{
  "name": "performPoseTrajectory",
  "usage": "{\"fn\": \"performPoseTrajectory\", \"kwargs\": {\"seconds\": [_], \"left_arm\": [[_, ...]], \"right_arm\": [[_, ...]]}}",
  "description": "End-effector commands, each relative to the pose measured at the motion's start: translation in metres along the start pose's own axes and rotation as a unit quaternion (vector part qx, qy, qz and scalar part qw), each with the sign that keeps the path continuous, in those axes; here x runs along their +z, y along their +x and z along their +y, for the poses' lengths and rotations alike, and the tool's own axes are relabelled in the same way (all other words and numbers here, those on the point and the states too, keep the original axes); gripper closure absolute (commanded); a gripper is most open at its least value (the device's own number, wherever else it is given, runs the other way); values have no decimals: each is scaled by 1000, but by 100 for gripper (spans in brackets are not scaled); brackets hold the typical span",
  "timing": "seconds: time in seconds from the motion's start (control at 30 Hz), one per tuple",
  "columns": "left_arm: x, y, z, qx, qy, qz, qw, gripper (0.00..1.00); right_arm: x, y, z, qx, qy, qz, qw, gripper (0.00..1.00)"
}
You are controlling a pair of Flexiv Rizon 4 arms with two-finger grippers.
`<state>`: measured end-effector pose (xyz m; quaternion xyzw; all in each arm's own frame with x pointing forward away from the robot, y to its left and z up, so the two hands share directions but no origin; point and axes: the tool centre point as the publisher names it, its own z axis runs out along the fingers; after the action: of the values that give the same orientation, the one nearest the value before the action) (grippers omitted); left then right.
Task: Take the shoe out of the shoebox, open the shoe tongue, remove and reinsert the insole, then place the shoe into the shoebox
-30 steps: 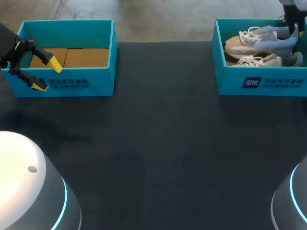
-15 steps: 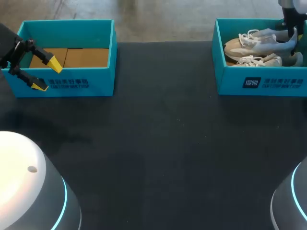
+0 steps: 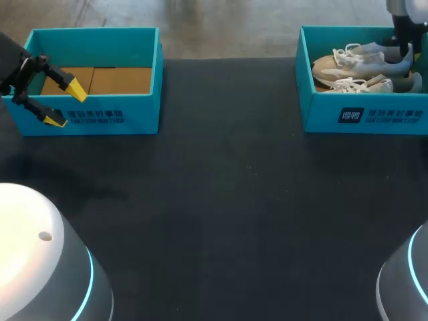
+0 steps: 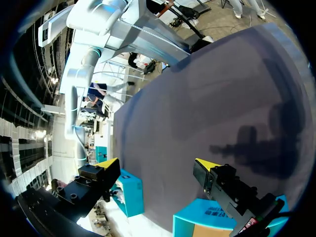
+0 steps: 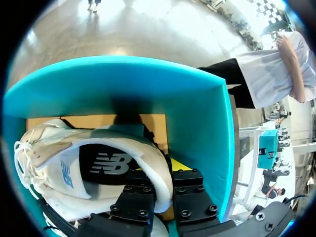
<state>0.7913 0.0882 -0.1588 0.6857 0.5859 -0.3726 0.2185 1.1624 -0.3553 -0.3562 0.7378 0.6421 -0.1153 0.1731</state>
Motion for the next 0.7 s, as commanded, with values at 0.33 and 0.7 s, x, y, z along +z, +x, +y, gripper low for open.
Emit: {"fn": "performPoseTrajectory", "kwargs": {"seconds": [0.33,0.7], "left_arm": [[0,0,-1,0,-1,1,1000,0],[0,0,-1,0,-1,1,1000,0]], "right_arm": [[1,-3,5,9,6,11,1000,98],[-3,-9,2,16,5,22,1000,0]]}}
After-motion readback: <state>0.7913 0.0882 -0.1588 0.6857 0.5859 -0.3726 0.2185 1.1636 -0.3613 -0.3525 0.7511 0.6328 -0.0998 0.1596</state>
